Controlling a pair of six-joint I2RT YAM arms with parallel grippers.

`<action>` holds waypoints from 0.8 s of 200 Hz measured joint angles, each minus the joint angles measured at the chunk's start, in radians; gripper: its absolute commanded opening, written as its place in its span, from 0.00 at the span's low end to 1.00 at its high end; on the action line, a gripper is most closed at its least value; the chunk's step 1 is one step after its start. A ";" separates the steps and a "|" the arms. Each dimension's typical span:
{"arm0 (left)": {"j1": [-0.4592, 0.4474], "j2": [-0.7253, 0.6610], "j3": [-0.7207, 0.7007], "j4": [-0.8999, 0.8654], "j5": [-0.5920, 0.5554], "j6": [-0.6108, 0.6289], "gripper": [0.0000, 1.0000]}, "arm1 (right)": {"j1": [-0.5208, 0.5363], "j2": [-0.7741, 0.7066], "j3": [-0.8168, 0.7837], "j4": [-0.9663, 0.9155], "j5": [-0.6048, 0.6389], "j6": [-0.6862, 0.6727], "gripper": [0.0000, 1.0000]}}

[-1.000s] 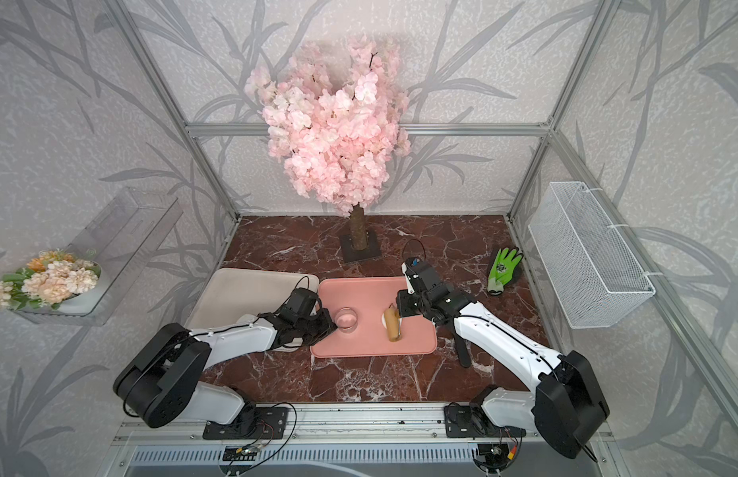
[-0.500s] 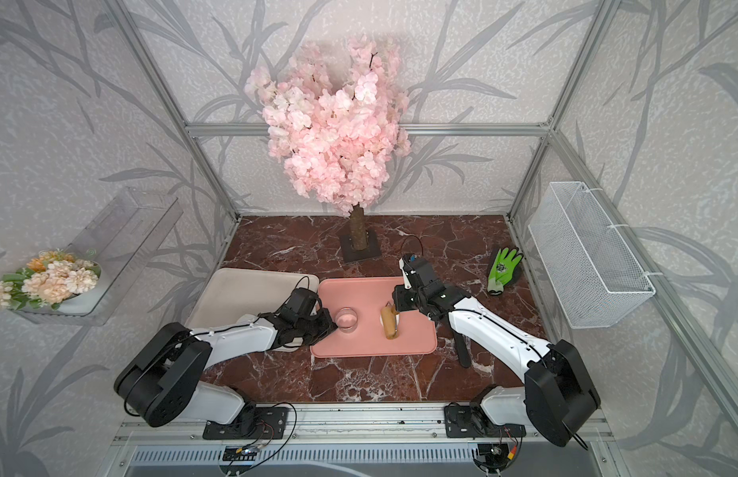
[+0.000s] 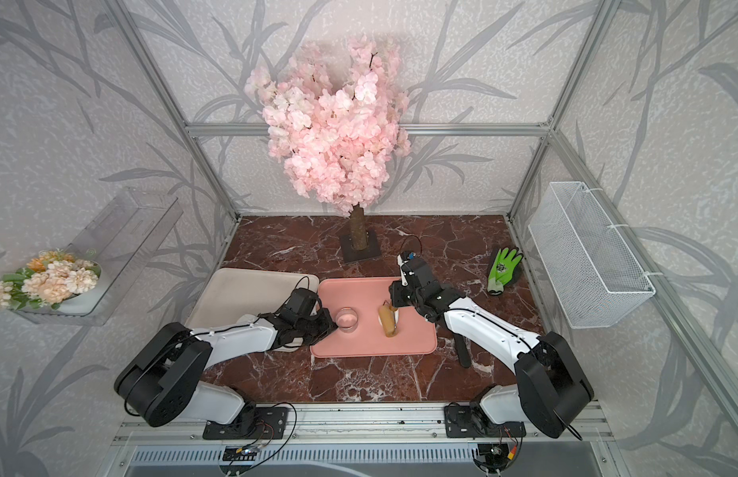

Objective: Roll out the dumpling wrappers from the dough
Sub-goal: Flatten out the dough on the work surface.

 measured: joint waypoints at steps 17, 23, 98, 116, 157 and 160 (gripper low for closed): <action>0.000 0.000 0.000 0.000 0.000 0.000 0.00 | 0.013 0.000 -0.022 0.040 0.026 0.007 0.00; 0.000 0.000 0.000 0.000 0.000 0.000 0.00 | 0.017 0.000 -0.027 0.051 0.035 0.011 0.00; 0.000 0.000 0.000 0.000 0.000 0.000 0.00 | 0.055 -0.136 -0.042 -0.068 0.100 0.023 0.00; 0.000 0.000 0.000 0.000 0.000 0.000 0.00 | 0.056 -0.174 -0.042 -0.105 0.107 0.019 0.00; 0.000 0.000 0.000 0.000 0.000 0.000 0.00 | 0.056 -0.163 -0.057 -0.079 0.111 0.018 0.00; 0.000 0.000 0.000 0.000 0.000 0.000 0.00 | 0.056 -0.160 -0.059 -0.076 0.113 0.019 0.00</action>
